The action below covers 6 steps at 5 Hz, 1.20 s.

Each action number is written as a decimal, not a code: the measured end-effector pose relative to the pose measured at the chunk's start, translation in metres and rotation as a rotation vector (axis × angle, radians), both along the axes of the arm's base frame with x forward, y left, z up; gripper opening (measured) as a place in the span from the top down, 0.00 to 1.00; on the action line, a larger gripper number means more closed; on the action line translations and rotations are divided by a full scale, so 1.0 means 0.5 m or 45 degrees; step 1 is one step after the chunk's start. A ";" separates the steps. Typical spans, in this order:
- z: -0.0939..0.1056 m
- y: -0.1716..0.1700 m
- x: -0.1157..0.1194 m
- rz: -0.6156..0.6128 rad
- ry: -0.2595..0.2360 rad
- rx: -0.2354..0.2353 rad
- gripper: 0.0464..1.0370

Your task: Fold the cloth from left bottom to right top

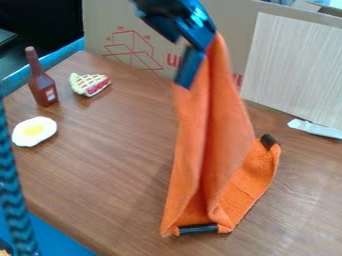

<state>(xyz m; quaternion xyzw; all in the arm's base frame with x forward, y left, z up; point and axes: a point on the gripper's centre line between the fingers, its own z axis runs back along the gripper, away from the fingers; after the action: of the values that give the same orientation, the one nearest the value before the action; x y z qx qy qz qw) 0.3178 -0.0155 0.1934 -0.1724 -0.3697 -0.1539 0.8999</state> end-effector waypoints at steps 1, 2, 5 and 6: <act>0.022 0.002 -0.037 -0.111 0.037 -0.030 0.04; 0.018 0.013 -0.039 -0.168 0.131 0.027 0.04; -0.009 0.064 -0.060 -0.145 0.488 0.368 0.04; -0.010 0.067 -0.062 -0.139 0.500 0.387 0.04</act>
<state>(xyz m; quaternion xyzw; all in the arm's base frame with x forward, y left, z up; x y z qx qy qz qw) 0.2869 0.0177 0.1883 -0.0814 -0.1506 -0.2197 0.9604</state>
